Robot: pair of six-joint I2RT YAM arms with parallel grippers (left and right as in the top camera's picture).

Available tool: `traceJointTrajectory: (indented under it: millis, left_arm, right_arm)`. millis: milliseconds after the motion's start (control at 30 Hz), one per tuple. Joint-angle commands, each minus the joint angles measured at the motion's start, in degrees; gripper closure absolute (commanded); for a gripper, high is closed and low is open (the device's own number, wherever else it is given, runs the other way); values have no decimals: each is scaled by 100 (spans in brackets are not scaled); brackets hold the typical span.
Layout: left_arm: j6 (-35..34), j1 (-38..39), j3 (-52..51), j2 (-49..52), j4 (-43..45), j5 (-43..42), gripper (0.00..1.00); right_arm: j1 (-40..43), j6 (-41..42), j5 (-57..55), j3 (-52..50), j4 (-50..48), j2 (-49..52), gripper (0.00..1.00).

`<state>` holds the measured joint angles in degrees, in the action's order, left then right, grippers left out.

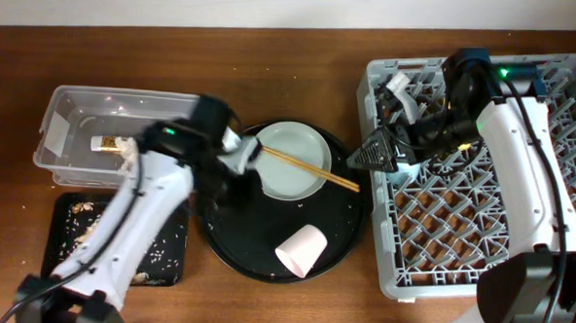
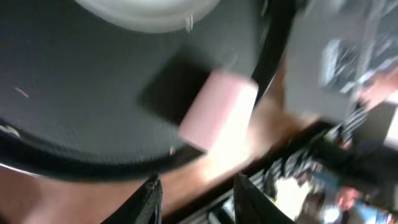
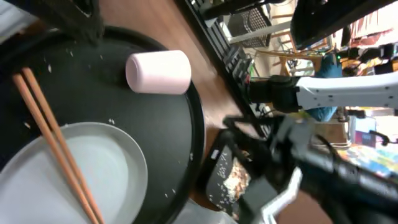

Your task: Sort waste into correct bins and load items into the dishwasher rack

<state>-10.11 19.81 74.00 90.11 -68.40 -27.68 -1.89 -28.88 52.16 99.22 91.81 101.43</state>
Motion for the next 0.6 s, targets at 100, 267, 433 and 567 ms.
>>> traceJointTrajectory:
  millis: [100,267,433,567]
  left_arm:
    - [-688,678,-2028,-57,767,-844,57]
    - [-1266,654,-2922,-57,2728,-623,57]
    - [-1471,-247,-2916,-212,3294,-313,56]
    - [-1381,-1064,-2813,-393,3320,-654,54]
  right_arm:
    - [4,-66,-444,33,125,-57,2]
    - [4,-66,-485,33,125,-57,2]
    - [4,-66,-487,33,127,-57,2]
    - [4,-66,-566,33,127,-57,1]
